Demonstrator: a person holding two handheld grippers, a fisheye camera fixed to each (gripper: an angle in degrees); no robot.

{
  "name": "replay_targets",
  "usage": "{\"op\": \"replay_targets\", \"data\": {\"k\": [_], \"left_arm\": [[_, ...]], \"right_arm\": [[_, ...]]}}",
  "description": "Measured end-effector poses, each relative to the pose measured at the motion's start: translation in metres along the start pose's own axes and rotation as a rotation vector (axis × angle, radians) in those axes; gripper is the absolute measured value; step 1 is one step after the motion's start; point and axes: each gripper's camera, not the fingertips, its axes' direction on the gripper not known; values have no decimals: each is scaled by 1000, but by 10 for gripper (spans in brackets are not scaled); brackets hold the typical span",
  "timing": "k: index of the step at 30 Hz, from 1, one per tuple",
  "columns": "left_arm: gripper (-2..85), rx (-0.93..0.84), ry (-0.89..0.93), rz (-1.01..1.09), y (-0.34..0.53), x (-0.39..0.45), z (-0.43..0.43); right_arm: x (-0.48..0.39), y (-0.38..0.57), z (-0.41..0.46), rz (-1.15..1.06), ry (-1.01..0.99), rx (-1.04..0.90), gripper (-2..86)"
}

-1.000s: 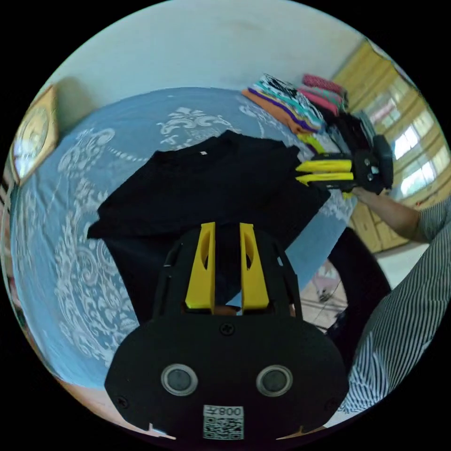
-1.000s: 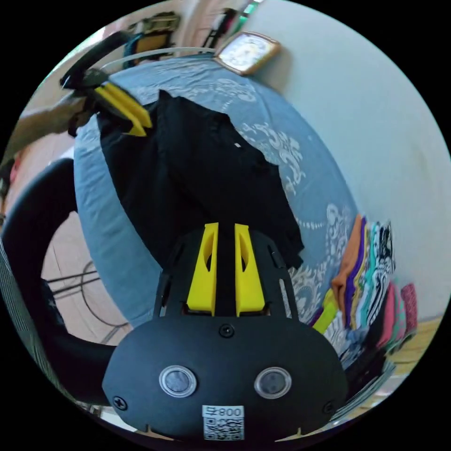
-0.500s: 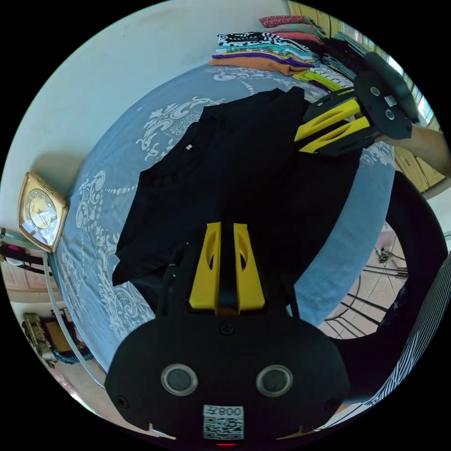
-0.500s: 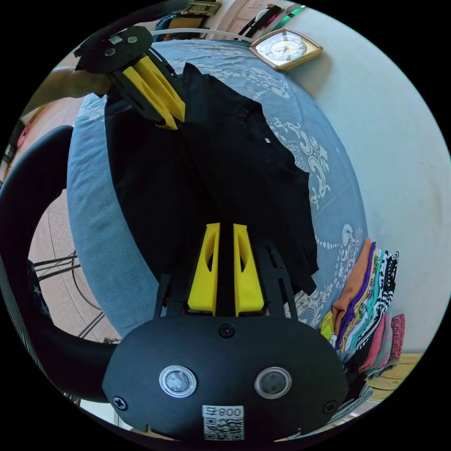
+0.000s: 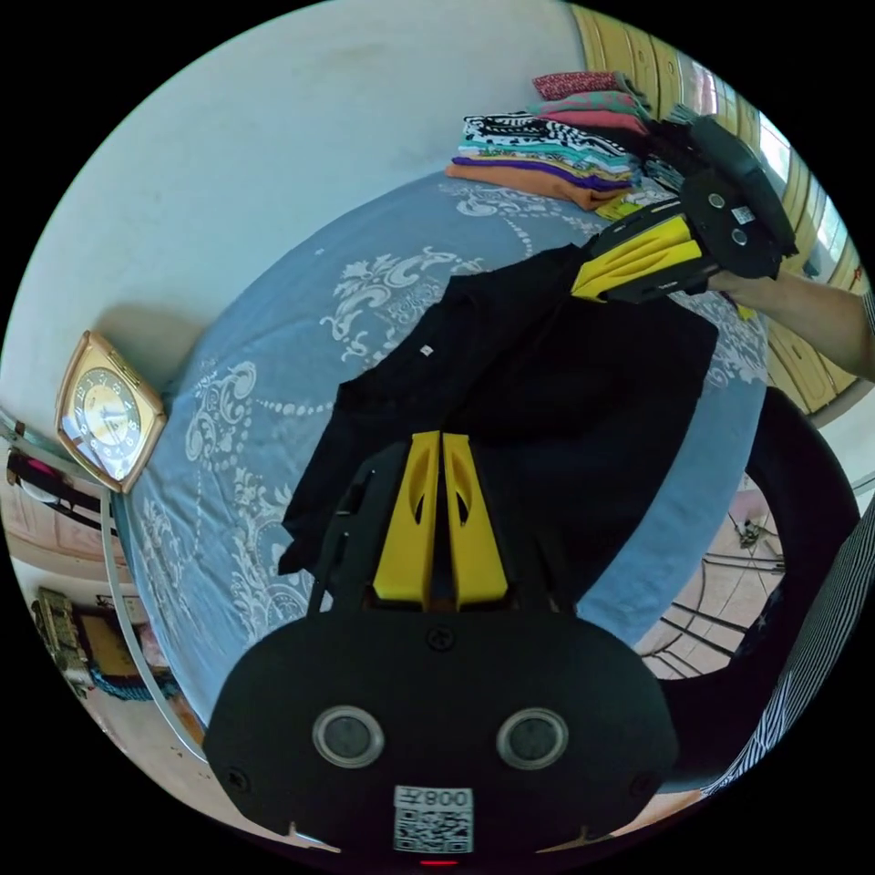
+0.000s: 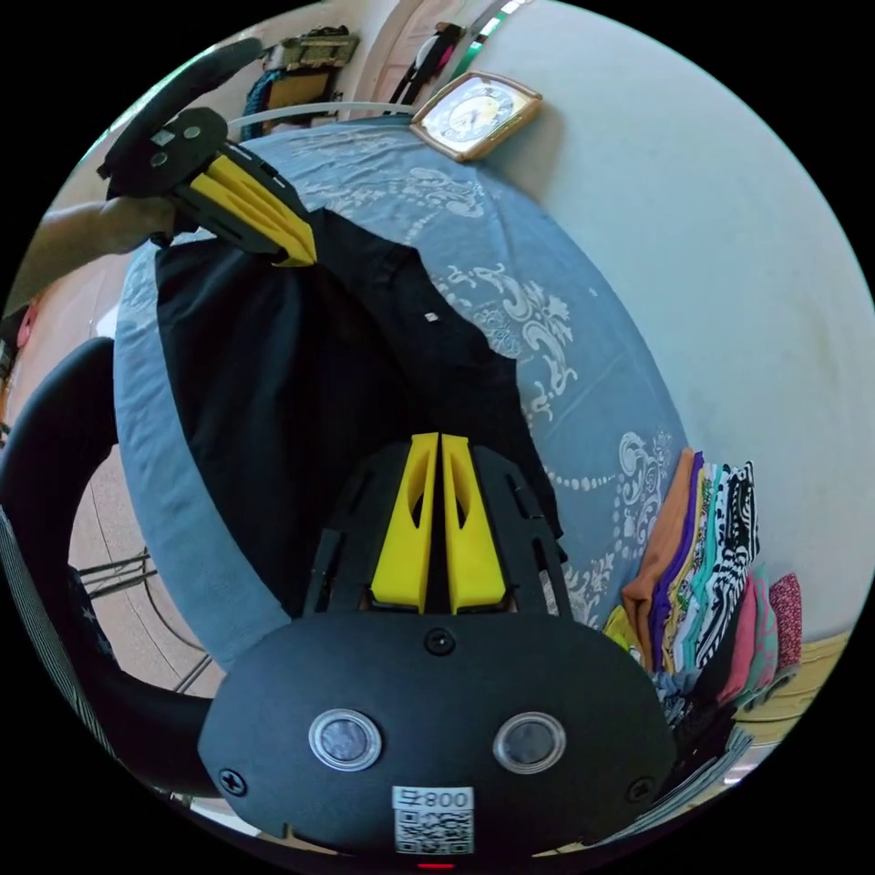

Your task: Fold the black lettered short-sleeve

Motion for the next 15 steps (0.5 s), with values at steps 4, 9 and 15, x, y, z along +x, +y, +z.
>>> {"op": "replay_targets", "data": {"k": [4,9,15], "left_arm": [[3,12,-34,-36,-30,-42,13],[1,-19,-38,-133,-47,-95,46],[1,44,34,-263,-3,-129,50]], "right_arm": [[40,-26,10,34,21,8,0],[103,-56,45,132,-30,-50,-3],[150,-36,48,293,-60,20,-3]]}}
